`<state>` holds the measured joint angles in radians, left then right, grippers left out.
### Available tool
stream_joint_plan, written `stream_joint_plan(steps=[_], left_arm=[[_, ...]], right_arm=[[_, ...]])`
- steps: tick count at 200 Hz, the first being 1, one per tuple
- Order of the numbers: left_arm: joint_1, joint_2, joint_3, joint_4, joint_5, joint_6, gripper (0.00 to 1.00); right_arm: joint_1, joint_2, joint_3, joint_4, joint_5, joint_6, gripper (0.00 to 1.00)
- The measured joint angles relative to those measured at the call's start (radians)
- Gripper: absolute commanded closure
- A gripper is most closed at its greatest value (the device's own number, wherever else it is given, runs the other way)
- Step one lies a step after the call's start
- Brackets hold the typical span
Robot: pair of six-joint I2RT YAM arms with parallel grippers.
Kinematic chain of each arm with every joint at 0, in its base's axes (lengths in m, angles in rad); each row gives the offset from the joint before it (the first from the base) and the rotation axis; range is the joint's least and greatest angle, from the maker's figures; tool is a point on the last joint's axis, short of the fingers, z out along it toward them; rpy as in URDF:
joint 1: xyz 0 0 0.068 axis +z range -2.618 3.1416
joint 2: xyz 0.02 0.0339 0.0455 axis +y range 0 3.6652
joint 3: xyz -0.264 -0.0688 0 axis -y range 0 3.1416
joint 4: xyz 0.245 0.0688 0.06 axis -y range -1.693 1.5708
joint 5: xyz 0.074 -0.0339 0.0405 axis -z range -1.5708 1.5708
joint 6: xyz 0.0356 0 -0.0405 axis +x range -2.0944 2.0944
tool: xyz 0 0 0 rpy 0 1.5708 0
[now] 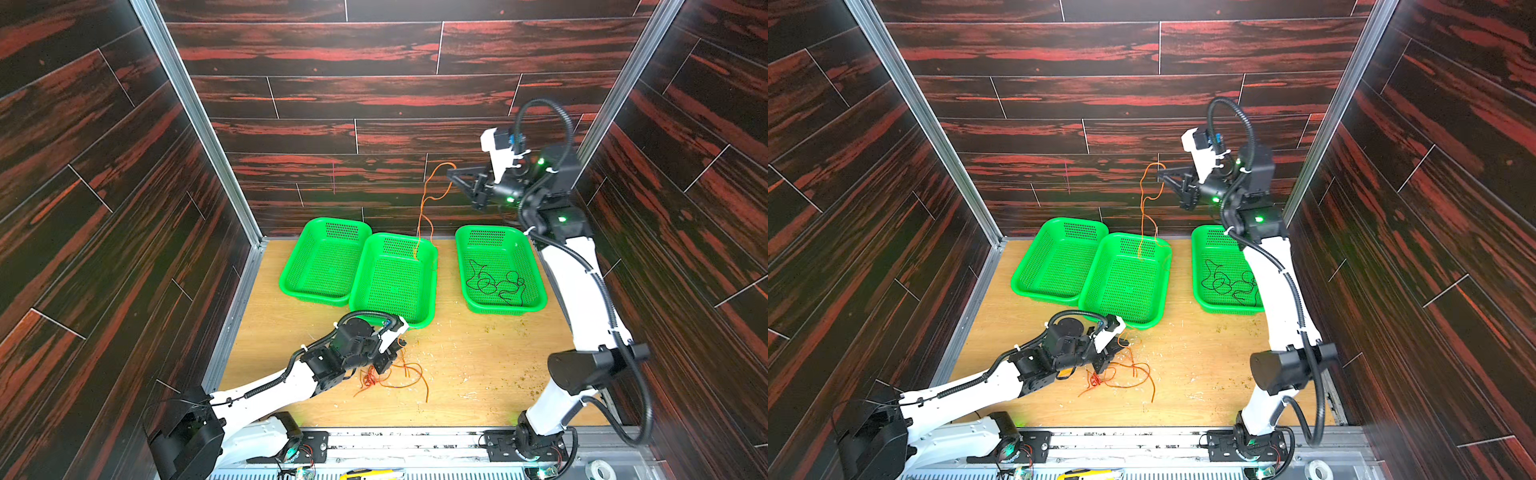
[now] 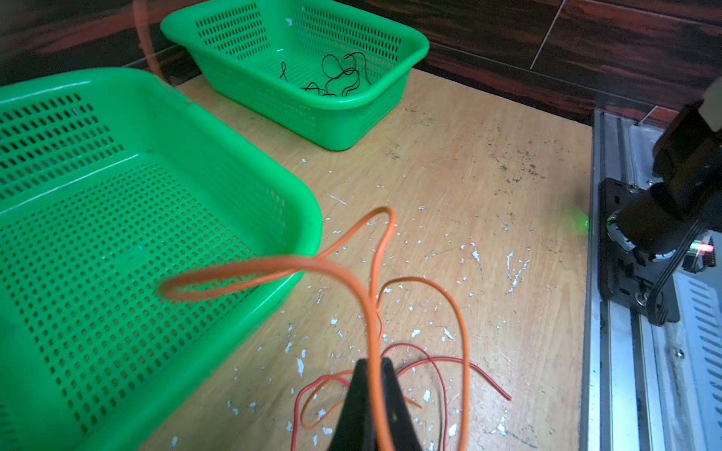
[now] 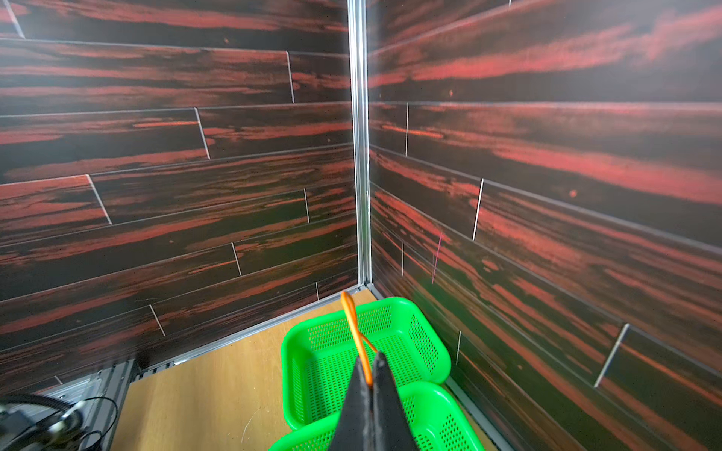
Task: Untangle and sort cables by color
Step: Place the cable in the container.
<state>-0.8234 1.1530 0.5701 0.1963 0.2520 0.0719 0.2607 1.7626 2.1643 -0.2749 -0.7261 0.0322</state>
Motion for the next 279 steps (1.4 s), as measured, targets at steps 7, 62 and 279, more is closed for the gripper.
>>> stream_joint_plan(steps=[7,62,279], left_arm=[[-0.003,0.000,0.003,-0.005,-0.002,0.003,1.00],[-0.009,0.000,0.028,-0.010,-0.025,0.021,1.00],[-0.021,-0.043,0.088,-0.001,-0.109,0.060,1.00]], right_arm=[[0.006,0.003,-0.015,0.011,0.007,0.000,1.00],[0.053,0.028,-0.285,0.102,0.061,0.006,1.00],[0.000,-0.319,-0.618,-0.143,0.169,-0.078,0.25]])
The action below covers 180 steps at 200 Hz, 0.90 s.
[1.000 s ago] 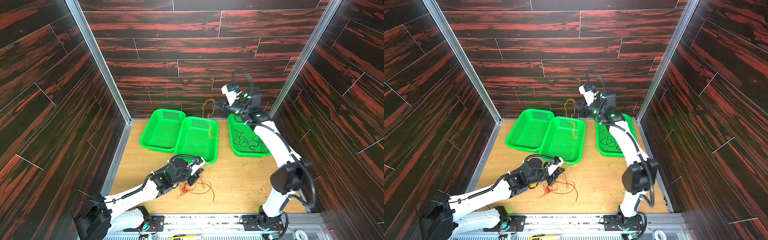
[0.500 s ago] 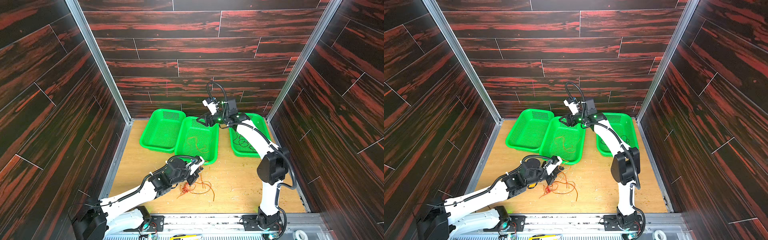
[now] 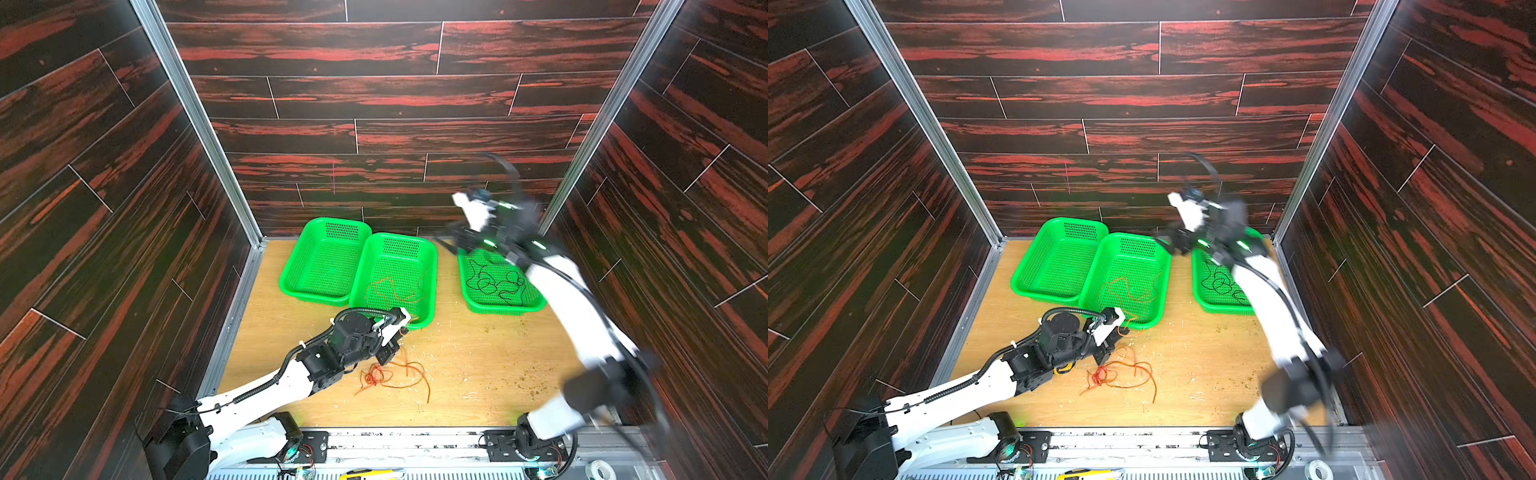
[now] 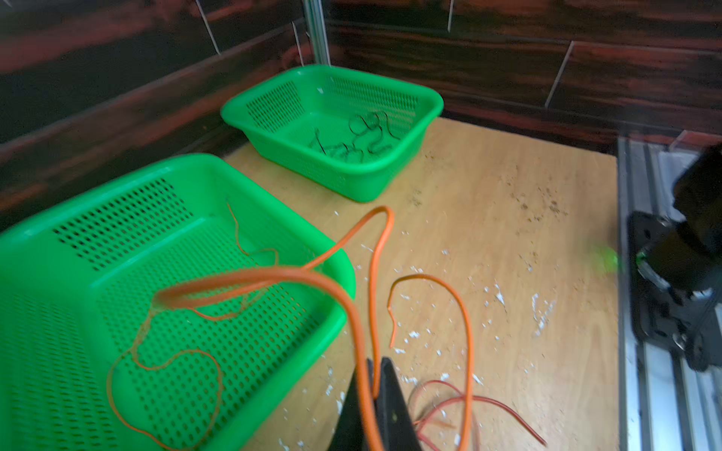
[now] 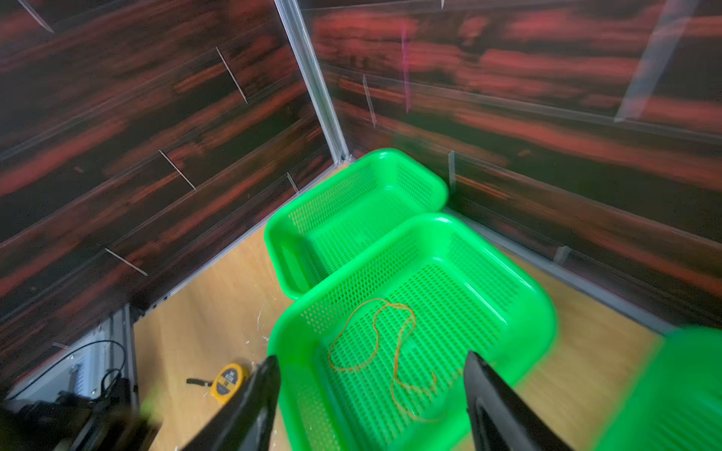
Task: Untangle and sort cables by color
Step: Place the cable in the container, then untie the cable.
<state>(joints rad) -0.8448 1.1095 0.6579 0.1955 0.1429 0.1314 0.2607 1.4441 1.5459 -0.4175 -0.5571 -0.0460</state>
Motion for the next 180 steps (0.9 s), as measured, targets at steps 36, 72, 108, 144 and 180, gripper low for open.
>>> stream_joint_plan(steps=[36,72,108,144,180], left_arm=[[0.000,0.002,0.023,0.026,-0.032,0.013,1.00],[0.004,0.011,0.056,0.031,-0.039,0.030,1.00],[0.009,0.042,0.075,0.039,-0.036,0.030,1.00],[0.010,0.057,0.080,0.041,-0.025,0.029,1.00],[0.010,0.057,0.082,0.044,-0.020,0.025,1.00]], right_arm=[[0.021,-0.320,-0.346,0.042,-0.156,-0.029,0.25],[0.058,-0.436,-0.642,0.101,-0.238,-0.013,0.26],[0.194,-0.458,-0.741,0.126,-0.189,-0.021,0.24],[0.261,-0.406,-0.717,0.208,-0.090,-0.039,0.25],[0.274,-0.315,-0.685,0.261,0.010,-0.064,0.28]])
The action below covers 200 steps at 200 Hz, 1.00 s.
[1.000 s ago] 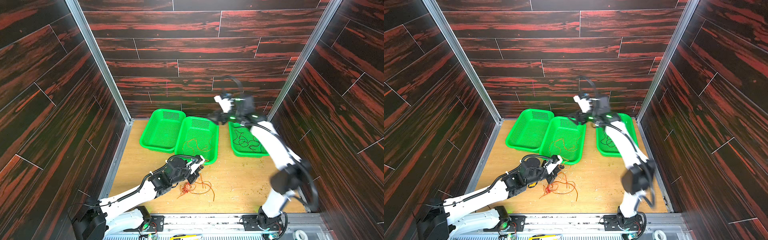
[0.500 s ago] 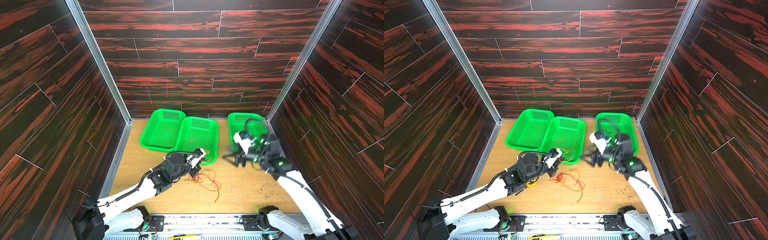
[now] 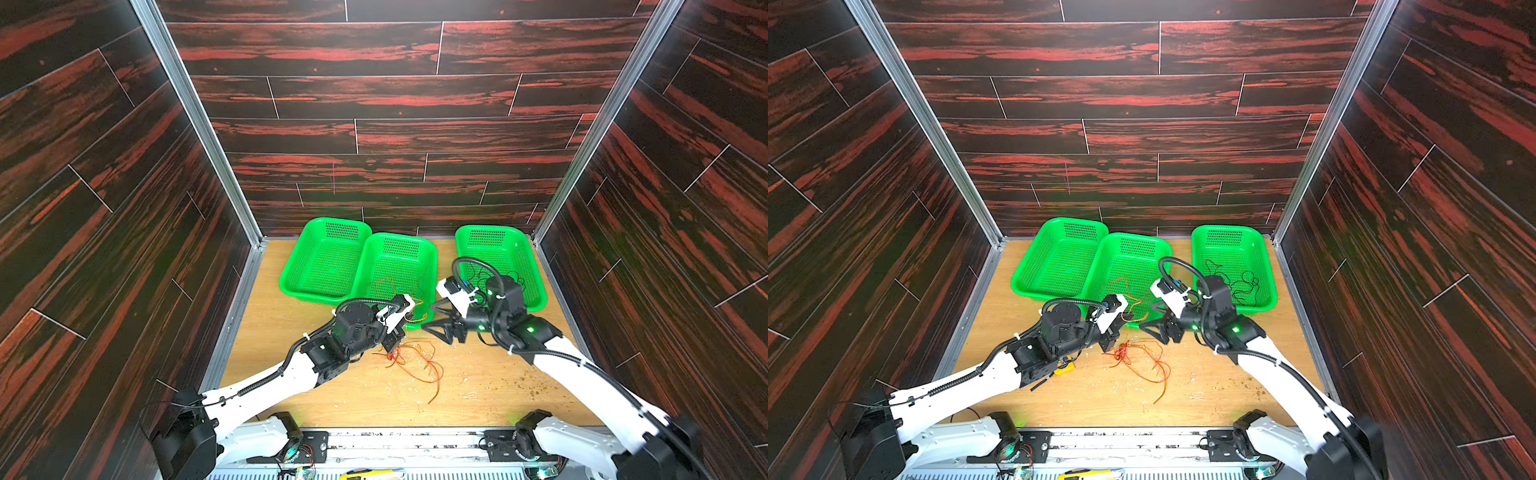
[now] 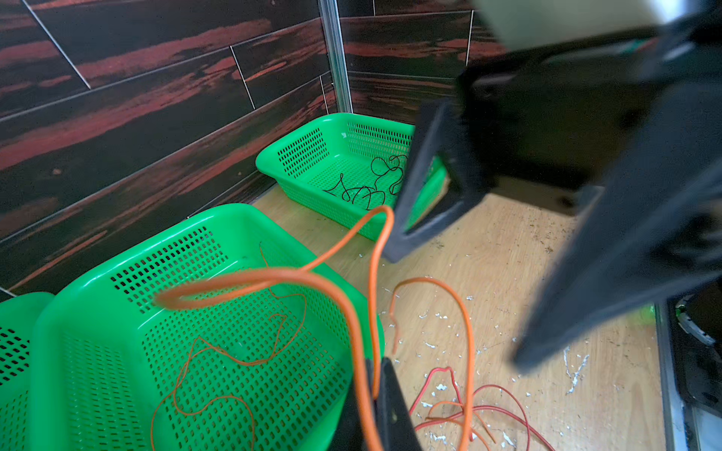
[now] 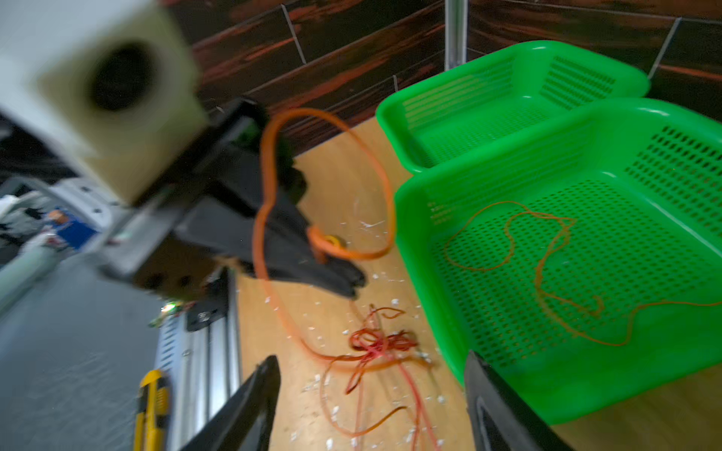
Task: Untangle and sort cables by color
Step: Untie the cable.
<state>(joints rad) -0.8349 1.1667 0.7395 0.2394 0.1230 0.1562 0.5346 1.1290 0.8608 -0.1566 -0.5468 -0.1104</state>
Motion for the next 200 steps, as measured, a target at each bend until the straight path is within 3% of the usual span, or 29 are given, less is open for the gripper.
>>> stream_joint_plan(steps=[28,64,75,94,125,143,167,200], left_arm=[[0.000,0.001,0.003,0.002,0.000,-0.006,1.00],[0.000,0.007,0.003,0.006,0.000,-0.009,1.00],[0.000,0.008,0.003,0.012,0.000,-0.011,1.00],[0.000,0.012,0.004,0.020,0.000,-0.014,1.00],[0.000,0.022,0.012,0.024,0.002,-0.016,1.00],[0.000,0.030,0.018,0.024,0.008,-0.018,1.00],[0.000,0.038,0.020,0.027,0.015,-0.021,1.00],[0.007,0.039,0.020,0.031,0.011,-0.026,1.00]], right_arm=[[0.009,0.027,0.000,0.038,0.052,-0.015,0.40],[0.013,0.031,0.002,0.079,0.071,-0.019,0.70],[0.014,0.029,0.002,0.089,0.068,-0.027,0.66],[0.014,0.028,0.001,0.100,0.043,-0.027,0.47],[0.017,0.031,-0.002,0.099,0.017,-0.048,0.37],[0.019,0.031,-0.018,0.129,0.023,-0.051,0.37],[0.021,0.042,-0.035,0.172,0.051,-0.053,0.50],[0.022,0.054,-0.042,0.229,0.073,-0.045,0.81]])
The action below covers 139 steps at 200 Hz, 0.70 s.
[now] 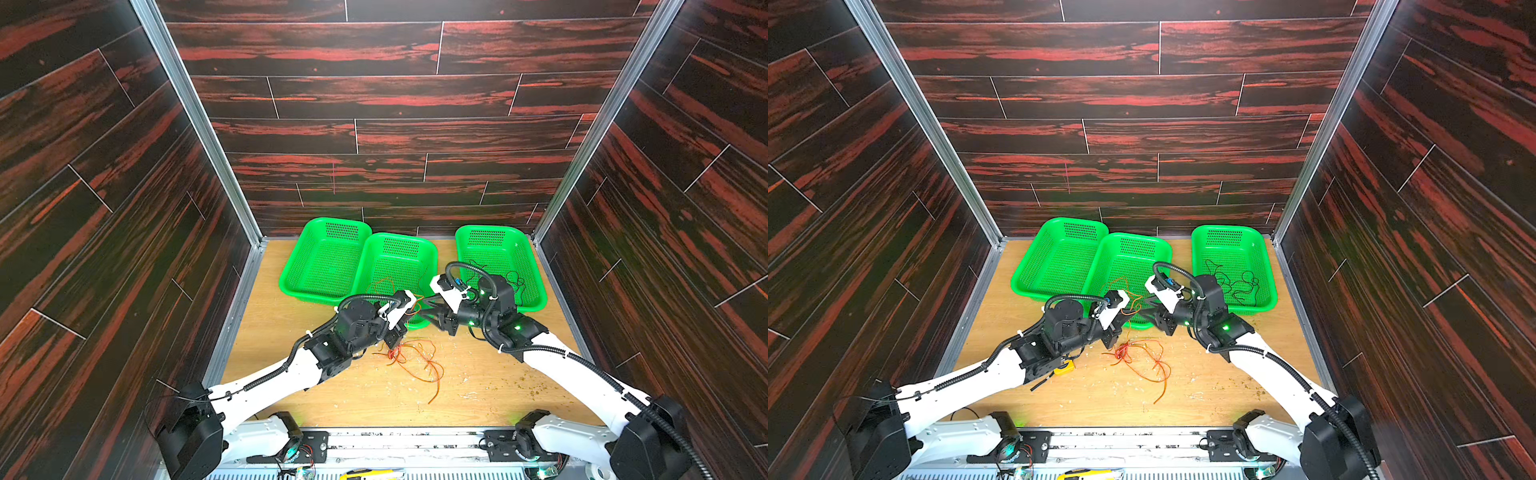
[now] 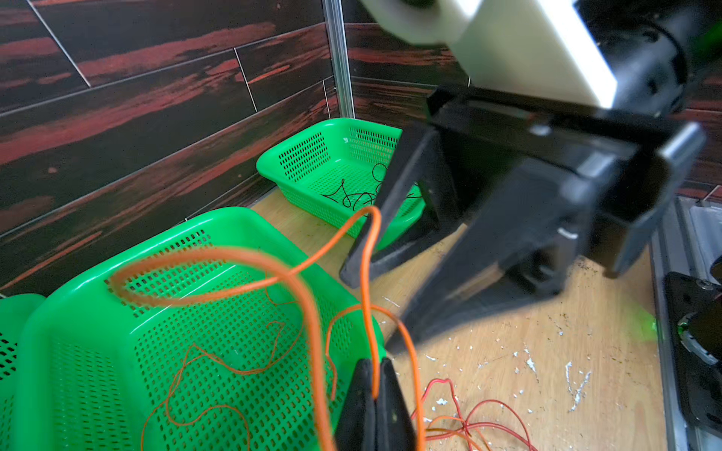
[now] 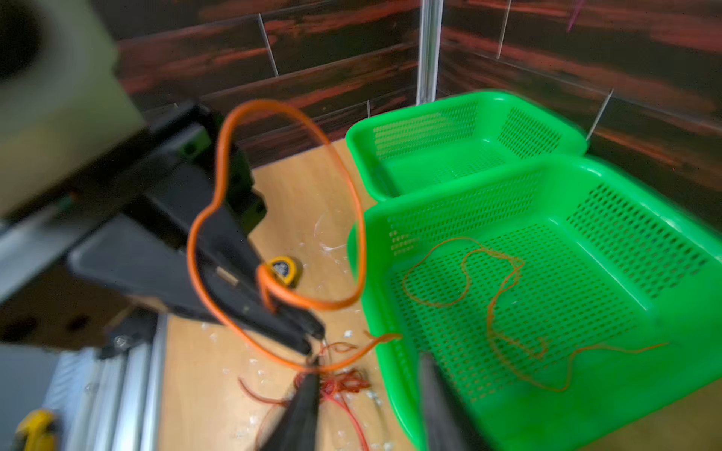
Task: Untangle and sort cables by color
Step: Untie the cable.
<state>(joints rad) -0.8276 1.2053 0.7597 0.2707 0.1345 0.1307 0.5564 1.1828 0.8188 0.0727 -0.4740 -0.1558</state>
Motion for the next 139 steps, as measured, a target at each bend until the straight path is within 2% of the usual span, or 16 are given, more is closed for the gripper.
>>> stream_joint_plan(steps=[27,78,83,92,97,105,139], left_arm=[[0.000,0.000,0.000,0.000,0.000,0.000,1.00],[0.000,0.000,0.000,0.000,0.000,0.000,1.00],[0.000,0.000,0.000,0.000,0.000,-0.001,1.00],[0.000,0.000,0.000,-0.001,0.004,-0.003,1.00],[0.002,0.000,0.000,-0.001,0.007,-0.004,1.00],[0.004,0.000,0.000,-0.002,0.014,-0.004,1.00],[0.010,-0.002,0.003,-0.025,0.050,-0.007,1.00]], right_arm=[[0.000,-0.010,-0.024,0.069,-0.006,0.019,1.00],[0.000,-0.072,-0.048,0.083,0.012,0.031,1.00],[0.000,-0.080,-0.048,0.077,0.018,0.027,0.91],[0.000,-0.093,-0.048,0.059,0.027,0.019,0.62],[0.000,-0.100,-0.048,0.048,0.032,0.013,0.54],[0.000,-0.112,-0.049,0.029,0.037,-0.002,0.49],[-0.002,-0.182,-0.116,0.003,0.067,-0.075,0.38]])
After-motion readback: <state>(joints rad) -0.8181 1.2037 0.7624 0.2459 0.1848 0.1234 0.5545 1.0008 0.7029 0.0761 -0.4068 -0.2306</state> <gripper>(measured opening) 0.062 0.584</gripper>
